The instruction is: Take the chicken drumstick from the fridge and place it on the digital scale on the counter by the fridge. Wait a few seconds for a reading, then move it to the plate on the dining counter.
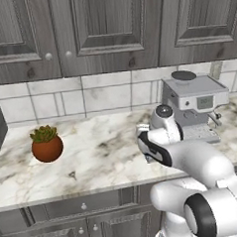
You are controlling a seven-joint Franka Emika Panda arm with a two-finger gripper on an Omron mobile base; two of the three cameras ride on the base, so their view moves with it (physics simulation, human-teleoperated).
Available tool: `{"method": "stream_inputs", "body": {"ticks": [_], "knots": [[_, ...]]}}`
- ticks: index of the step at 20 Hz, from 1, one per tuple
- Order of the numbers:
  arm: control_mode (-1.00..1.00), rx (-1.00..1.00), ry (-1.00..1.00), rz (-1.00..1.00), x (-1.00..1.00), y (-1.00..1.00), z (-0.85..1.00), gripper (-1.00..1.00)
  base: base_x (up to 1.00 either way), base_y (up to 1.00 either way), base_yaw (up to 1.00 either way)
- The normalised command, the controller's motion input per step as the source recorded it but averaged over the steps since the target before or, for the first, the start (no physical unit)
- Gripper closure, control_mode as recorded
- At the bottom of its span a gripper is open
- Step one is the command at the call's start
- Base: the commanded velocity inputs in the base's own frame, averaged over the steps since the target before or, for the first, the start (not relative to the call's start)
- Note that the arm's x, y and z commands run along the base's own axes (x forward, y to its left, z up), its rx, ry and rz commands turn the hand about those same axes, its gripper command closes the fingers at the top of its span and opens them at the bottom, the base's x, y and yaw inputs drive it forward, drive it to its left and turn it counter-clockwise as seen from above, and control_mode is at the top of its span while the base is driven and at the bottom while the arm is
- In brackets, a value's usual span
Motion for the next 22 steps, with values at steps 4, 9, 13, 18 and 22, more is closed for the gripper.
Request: {"method": "stream_inputs", "body": {"ticks": [4,9,13,18,22], "knots": [[-1.00,-0.04,-0.14,0.00,0.17,-0.04,-0.38,1.00,0.00,0.00,0.00],[-1.00,0.00,-0.11,0.00,0.17,-0.01,-0.23,1.00,0.00,0.00,0.00],[-1.00,0.00,-0.02,0.00,0.09,-0.01,-0.06,1.00,0.00,0.00,0.00],[-1.00,0.00,0.00,0.00,0.00,0.00,-0.11,1.00,0.00,0.00,0.00],[-1.00,0.00,0.00,0.00,0.07,0.00,-0.21,-1.00,0.00,0.00,0.00]]}}
